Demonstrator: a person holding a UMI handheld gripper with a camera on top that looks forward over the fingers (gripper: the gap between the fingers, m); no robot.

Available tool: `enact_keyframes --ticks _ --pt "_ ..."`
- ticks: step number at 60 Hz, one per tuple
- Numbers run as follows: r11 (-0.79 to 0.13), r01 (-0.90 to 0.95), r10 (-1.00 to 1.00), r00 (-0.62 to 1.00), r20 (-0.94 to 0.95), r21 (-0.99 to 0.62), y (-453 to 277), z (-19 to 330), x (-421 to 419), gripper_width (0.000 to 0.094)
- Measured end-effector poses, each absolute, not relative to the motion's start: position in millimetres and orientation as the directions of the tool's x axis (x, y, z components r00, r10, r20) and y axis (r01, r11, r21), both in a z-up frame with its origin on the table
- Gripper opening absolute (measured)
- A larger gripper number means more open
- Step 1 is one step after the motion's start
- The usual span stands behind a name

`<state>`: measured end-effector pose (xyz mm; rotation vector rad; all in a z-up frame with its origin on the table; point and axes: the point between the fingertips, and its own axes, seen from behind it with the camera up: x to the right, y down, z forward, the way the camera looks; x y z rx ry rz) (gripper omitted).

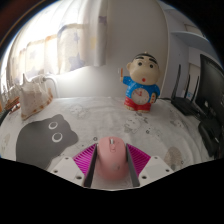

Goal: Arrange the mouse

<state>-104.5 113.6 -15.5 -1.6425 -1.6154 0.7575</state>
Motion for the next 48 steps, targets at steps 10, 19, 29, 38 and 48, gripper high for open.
enact_keyframes --ticks 10,19,29,38,48 --pt "0.040 0.606 0.995 0.049 0.088 -0.794 111.7 -8.5 -108.7 0.0437" --pt "0.053 0.539 0.997 0.016 0.073 -0.841 80.4 62.6 -119.7 0.0391" --pt "0.033 0.468 0.998 -0.067 0.002 -0.883 -5.1 138.4 -125.6 0.0390" --pt "0.051 0.475 0.991 -0.135 -0.016 -0.879 -81.4 126.8 -124.5 0.0389" --pt "0.094 0.543 0.991 -0.131 0.026 -0.834 -118.4 48.0 -120.8 0.0389"
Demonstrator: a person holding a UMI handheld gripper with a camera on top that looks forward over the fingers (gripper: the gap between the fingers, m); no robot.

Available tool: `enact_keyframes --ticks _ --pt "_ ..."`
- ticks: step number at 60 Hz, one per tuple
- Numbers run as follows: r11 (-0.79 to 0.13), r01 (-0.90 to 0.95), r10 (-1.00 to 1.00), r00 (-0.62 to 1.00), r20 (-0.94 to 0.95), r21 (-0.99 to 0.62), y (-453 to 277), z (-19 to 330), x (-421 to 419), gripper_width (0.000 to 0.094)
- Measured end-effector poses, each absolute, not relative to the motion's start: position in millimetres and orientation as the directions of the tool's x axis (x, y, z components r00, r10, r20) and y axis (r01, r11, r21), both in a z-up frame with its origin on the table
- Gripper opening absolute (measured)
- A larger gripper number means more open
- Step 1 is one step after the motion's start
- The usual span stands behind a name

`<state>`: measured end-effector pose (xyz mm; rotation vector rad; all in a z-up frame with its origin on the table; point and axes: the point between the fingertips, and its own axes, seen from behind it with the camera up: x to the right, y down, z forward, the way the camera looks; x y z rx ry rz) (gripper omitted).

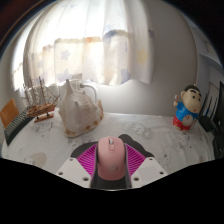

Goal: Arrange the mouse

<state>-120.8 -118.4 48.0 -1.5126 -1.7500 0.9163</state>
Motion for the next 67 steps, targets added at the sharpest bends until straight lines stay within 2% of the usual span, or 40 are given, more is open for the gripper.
enact_keyframes --ticks 5,10,13,15,18,20,31,40,44,51,67 --pt "0.103 0.588 0.991 -0.128 0.034 -0.802 -124.2 9.7 -112.1 0.0390" --pt "0.093 0.622 0.993 -0.116 0.026 -0.778 -126.5 -12.0 -104.0 0.0465" --pt "0.098 0.616 0.993 -0.115 0.033 -0.782 -126.8 -11.7 -103.0 0.0518" --pt "0.108 0.620 0.992 -0.118 0.043 -0.777 -127.1 -9.8 -101.2 0.0597" --pt "0.108 0.632 0.992 -0.124 0.037 -0.767 -129.2 -1.3 -96.7 0.0869" --pt "0.090 0.638 0.993 -0.117 0.020 -0.765 -129.3 10.0 -93.1 0.0835" --pt "0.016 0.712 1.000 -0.019 0.003 -0.702 -99.9 94.9 -24.9 0.0853" --pt "0.057 0.752 0.998 -0.030 0.053 -0.657 -76.2 144.7 54.9 0.0854" --pt "0.074 0.757 0.996 -0.030 0.079 -0.650 -65.2 152.5 77.8 0.0853" --pt "0.043 0.771 0.998 -0.008 0.059 -0.636 -58.5 158.5 102.7 0.0852" --pt "0.021 0.778 0.997 0.033 0.075 -0.628 -46.8 153.3 110.1 0.0850"
